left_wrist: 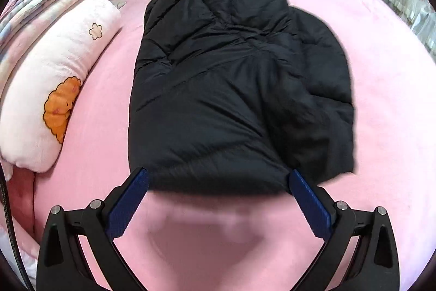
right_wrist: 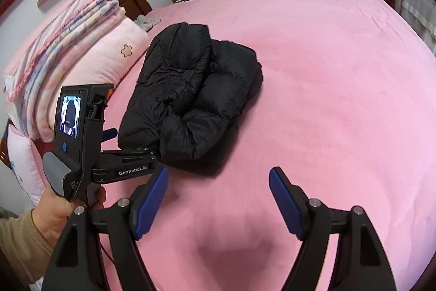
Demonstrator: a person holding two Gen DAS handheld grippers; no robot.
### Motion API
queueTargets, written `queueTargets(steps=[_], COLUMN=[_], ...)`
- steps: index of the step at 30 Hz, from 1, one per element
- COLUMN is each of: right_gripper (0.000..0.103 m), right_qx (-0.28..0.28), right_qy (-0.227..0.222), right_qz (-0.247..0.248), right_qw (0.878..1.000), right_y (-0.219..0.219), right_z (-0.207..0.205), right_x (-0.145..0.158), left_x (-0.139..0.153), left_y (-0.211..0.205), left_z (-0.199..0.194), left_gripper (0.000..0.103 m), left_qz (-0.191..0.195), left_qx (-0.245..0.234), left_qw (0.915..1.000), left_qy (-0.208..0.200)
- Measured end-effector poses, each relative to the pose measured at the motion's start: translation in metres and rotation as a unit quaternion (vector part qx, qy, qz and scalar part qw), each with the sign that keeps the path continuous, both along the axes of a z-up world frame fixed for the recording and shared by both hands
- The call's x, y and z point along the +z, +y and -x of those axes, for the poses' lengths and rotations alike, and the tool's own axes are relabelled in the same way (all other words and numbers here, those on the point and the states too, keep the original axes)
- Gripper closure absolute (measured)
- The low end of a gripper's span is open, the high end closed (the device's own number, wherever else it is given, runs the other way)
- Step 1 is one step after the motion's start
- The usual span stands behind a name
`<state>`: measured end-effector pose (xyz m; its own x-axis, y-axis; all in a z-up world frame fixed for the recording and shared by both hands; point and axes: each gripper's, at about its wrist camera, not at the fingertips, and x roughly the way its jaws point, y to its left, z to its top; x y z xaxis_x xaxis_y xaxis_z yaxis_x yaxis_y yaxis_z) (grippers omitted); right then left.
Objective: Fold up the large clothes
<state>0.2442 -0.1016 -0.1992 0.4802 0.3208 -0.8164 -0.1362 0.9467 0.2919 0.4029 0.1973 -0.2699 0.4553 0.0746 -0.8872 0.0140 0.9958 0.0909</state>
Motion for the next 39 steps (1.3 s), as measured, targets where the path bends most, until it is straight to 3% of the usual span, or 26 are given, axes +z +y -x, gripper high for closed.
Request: queueTargets(steps=[14,23,29,39], right_gripper=[0.026,0.026,0.026,0.026], right_qx=[0.017,-0.006,-0.028,-0.068], right_qy=[-0.029,-0.059,-0.080,-0.073], right_qz=[0.007,0.023,0.044,0.052], right_qw=[0.999,0.998,0.995,0.994], right_y=[-0.061,-0.109,-0.136,-0.160], right_z=[0.111,0.201,0.247,0.285], right_x=[0.089,0.160,0.176,0.162], left_x=[0.133,0.208,0.229,0.236], left_y=[-0.083,-0.139,-0.167,-0.198], left_z=[0.165,0.271,0.316,0.357], left_gripper=[0.001,0.001,0.001,0.001], left_qz=[0.109,0.119,0.093,0.088], left_qx=[0.044,0.043,0.035,0.023], left_qw=[0.9926,0.9900,0.9907,0.9916], left_qy=[-0.032,-0.064,-0.093,-0.092])
